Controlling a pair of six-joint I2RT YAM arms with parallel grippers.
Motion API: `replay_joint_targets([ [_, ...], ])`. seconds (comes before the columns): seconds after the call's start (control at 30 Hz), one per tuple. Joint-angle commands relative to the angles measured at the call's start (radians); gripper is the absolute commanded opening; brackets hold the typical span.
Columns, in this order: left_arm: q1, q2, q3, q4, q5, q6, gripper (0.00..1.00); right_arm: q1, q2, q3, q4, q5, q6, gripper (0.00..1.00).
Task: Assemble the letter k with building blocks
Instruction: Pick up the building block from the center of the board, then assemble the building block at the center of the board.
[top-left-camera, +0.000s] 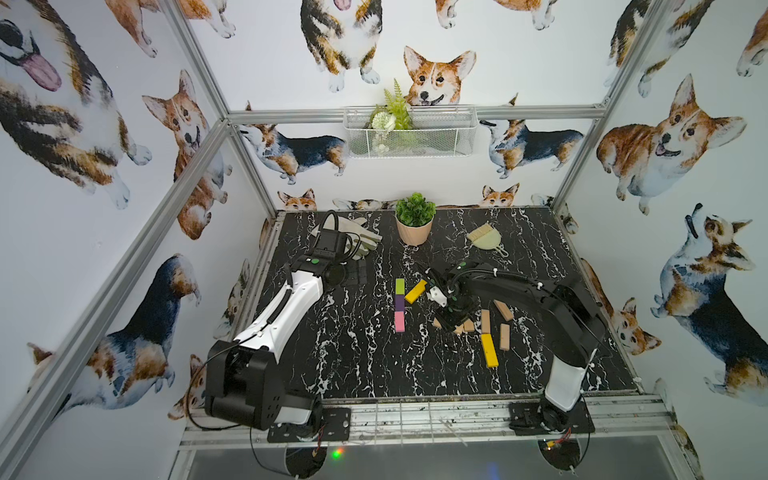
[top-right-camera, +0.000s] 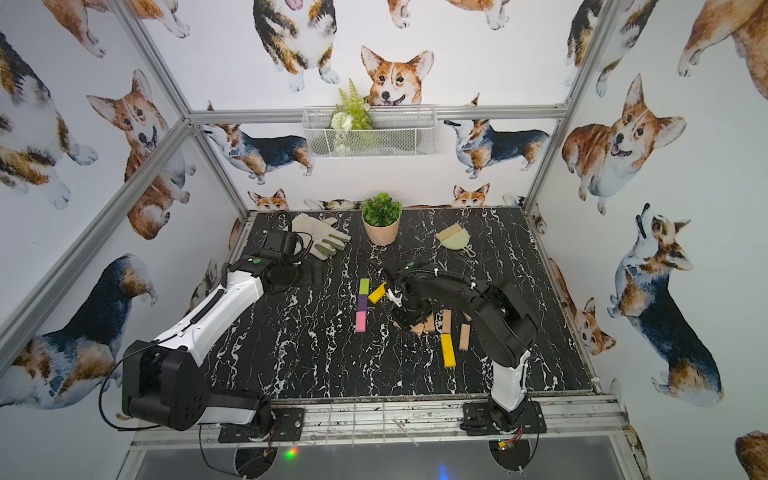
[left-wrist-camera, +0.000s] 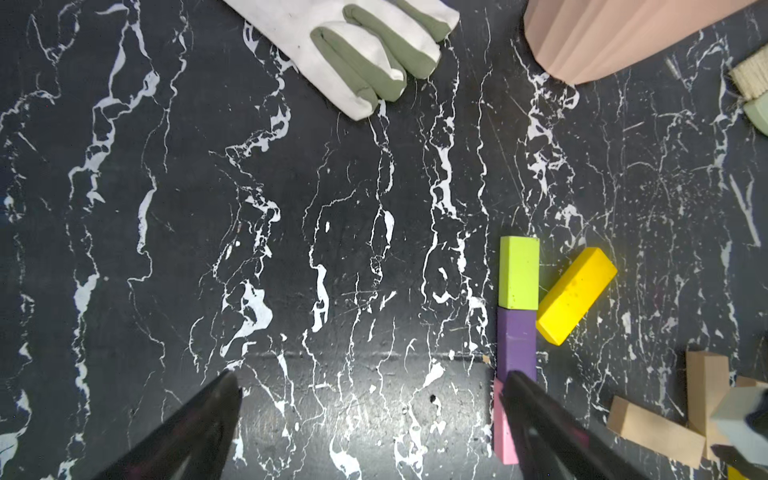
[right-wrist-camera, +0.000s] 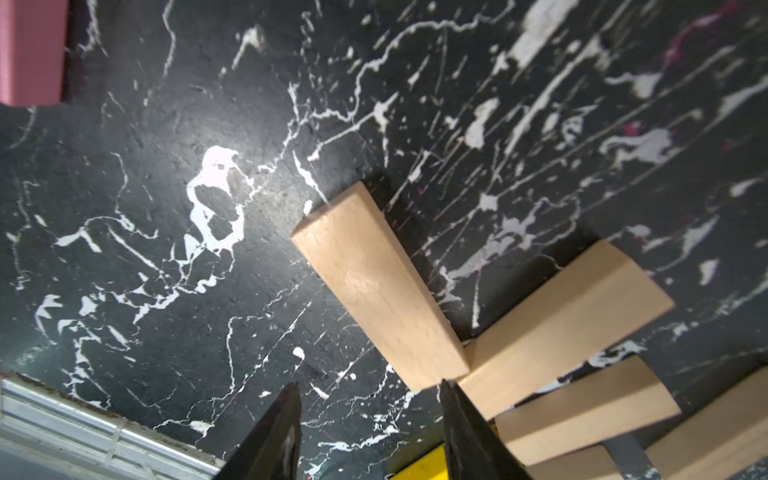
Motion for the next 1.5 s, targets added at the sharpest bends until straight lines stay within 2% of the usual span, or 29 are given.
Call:
replay_joint_targets([
  [0.0, 0.019, 0.019, 0.011, 0.03, 0.037, -0.025, 1.0, 0.004, 0.015, 0.002, 0.042, 0.008, -0.068, 0.56],
  [0.47, 0.024, 0.032, 0.008, 0.038, 0.06, -0.026, 1.0, 0.004, 0.127, 0.042, 0.083, 0.046, -0.105, 0.54],
  [0.57, 0.024, 0.038, 0.013, 0.036, 0.061, -0.025, 1.0, 0.004, 0.139, 0.045, 0.081, 0.035, -0.096, 0.43],
  [0.67, 0.024, 0.037, 0.013, 0.036, 0.061, -0.025, 1.0, 0.004, 0.143, 0.04, 0.08, 0.036, -0.084, 0.24],
  [0.7, 0.024, 0.036, 0.013, 0.036, 0.061, -0.025, 1.0, 0.004, 0.14, 0.036, 0.085, 0.041, -0.078, 0.23],
  [1.03, 0.024, 0.044, 0.017, 0.035, 0.069, -0.027, 1.0, 0.028, 0.092, 0.06, 0.145, 0.012, -0.041, 0.2],
  [1.2, 0.024, 0.044, 0.015, 0.035, 0.068, -0.027, 1.0, 0.073, 0.154, 0.16, 0.121, 0.017, -0.048, 0.21],
  [1.47, 0.024, 0.045, 0.015, 0.035, 0.066, -0.028, 1.0, 0.08, 0.251, 0.285, 0.086, 0.034, -0.065, 0.22],
])
